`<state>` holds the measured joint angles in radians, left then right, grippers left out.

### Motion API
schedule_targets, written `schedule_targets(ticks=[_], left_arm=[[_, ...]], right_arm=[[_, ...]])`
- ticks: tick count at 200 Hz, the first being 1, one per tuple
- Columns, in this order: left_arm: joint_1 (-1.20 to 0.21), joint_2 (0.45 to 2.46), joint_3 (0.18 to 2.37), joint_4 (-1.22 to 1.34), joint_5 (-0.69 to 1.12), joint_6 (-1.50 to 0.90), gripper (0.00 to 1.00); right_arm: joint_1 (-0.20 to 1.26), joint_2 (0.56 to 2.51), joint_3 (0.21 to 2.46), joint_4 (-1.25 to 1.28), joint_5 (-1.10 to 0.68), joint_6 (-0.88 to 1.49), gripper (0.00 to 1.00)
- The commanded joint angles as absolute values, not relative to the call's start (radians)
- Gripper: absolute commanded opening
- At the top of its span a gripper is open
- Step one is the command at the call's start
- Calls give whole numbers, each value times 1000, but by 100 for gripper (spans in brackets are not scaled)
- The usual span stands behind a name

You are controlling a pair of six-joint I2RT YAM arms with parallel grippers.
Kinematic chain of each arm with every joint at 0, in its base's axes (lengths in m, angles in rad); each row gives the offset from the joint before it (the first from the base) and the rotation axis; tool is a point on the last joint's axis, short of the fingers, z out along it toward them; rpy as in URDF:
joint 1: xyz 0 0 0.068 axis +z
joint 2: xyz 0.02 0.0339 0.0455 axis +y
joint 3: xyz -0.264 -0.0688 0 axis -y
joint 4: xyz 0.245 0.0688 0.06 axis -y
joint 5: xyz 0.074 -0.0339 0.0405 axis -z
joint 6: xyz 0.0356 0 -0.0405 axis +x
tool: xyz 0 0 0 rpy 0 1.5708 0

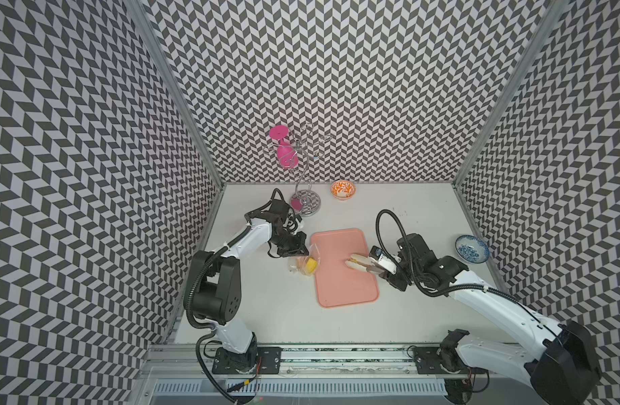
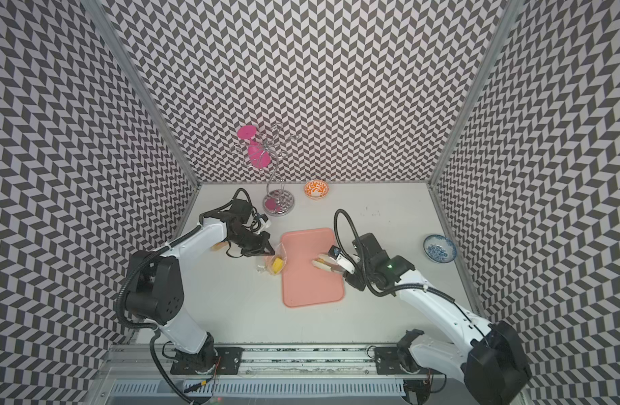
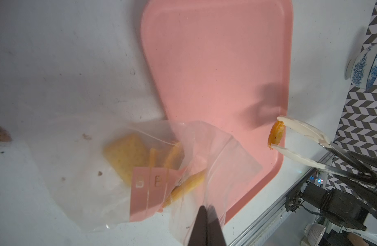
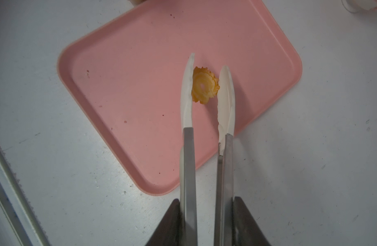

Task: Put the cookies into a resealable bag to prevent moisture
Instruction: Pick up the cookie from the tray, then place the cookie in the ziploc bag.

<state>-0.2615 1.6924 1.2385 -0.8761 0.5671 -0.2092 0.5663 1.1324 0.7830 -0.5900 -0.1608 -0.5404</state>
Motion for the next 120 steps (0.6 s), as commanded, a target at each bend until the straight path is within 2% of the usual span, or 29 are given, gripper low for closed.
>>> schedule_targets(ticks=[1, 56, 120], left_arm=[[-265, 1700, 1250, -871, 573, -201, 0], [-264, 1706, 1270, -879, 574, -201, 0], [-235, 1692, 1280, -901, 571, -193, 0]], right_arm=[[564, 1140, 844, -446, -251, -502, 37], [595, 1183, 844, -187, -478, -365, 37], [661, 1344, 858, -49, -529, -314, 37]])
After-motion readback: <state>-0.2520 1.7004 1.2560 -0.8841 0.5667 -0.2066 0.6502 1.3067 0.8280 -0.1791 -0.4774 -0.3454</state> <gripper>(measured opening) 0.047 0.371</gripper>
